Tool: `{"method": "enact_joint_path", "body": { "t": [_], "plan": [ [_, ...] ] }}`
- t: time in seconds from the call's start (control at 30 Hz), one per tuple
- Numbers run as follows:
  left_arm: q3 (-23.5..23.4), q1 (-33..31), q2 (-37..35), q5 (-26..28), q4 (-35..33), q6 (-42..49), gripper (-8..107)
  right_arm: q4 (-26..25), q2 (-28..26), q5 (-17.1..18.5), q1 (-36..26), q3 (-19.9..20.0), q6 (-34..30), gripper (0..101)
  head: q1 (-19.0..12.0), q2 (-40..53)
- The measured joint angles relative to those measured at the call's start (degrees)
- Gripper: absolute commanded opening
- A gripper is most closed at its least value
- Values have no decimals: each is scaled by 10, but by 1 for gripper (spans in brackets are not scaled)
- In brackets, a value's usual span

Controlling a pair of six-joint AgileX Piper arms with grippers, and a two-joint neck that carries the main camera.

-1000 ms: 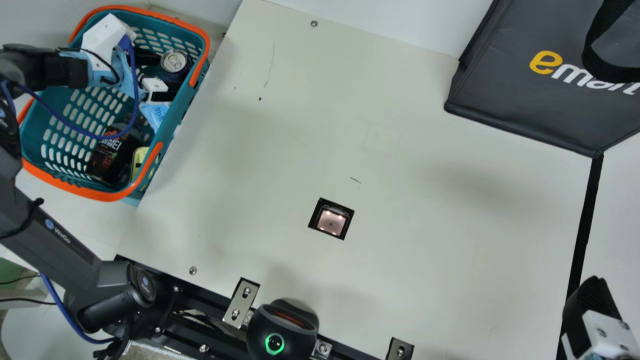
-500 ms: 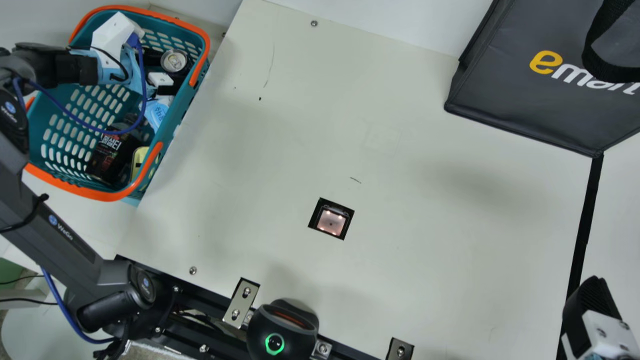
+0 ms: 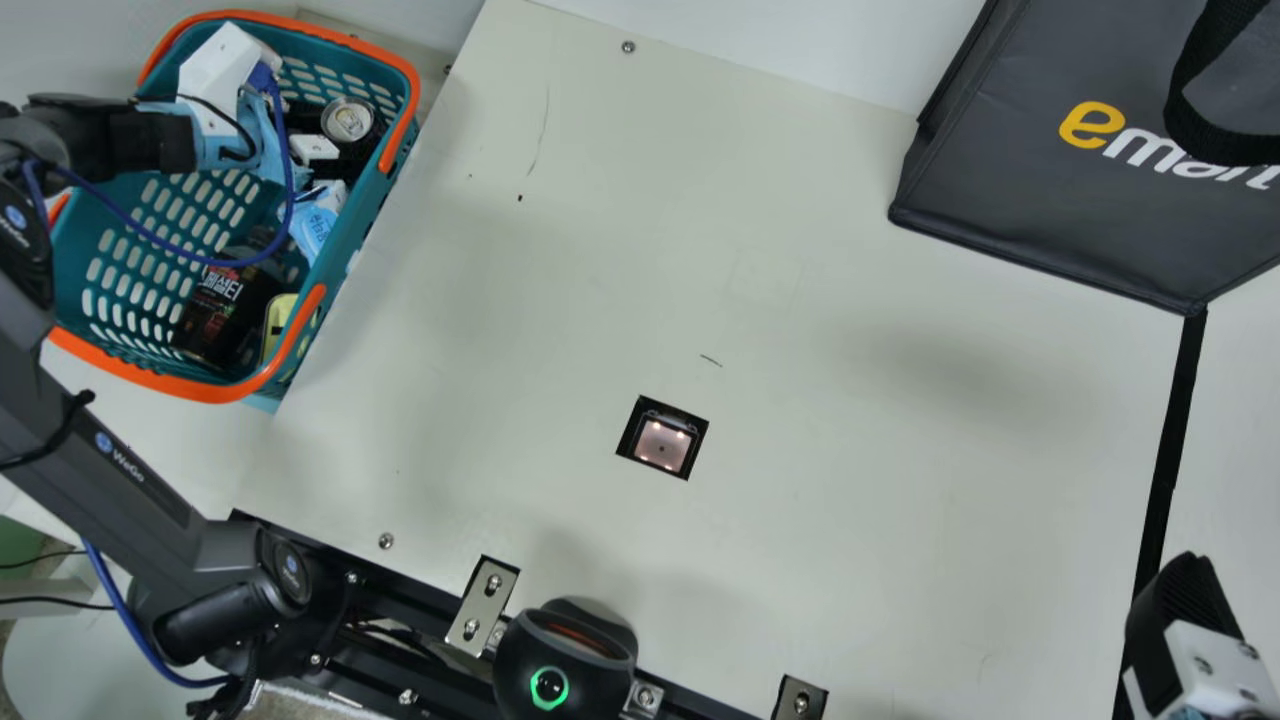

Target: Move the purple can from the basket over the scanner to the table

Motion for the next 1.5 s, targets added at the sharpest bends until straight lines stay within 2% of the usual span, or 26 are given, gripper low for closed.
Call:
{"method": "enact_joint_path", "body": {
  "t": [0.53, 0.83, 1.13, 1.5],
  "plan": [
    [75, 51, -100, -22, -41, -106, -8, 0, 0, 0, 0, 0, 0, 95, -1, 0],
    [116, 80, -178, -46, -31, -195, -8, 0, 0, -1, 0, 0, 0, 95, 0, 0],
    [160, 91, -270, -87, 19, -297, -8, 0, 0, -1, 0, 0, 0, 95, 0, 0],
    [200, 57, -409, -159, 151, -484, -8, 0, 0, -1, 0, 0, 0, 95, 0, 0]
  ]
}}
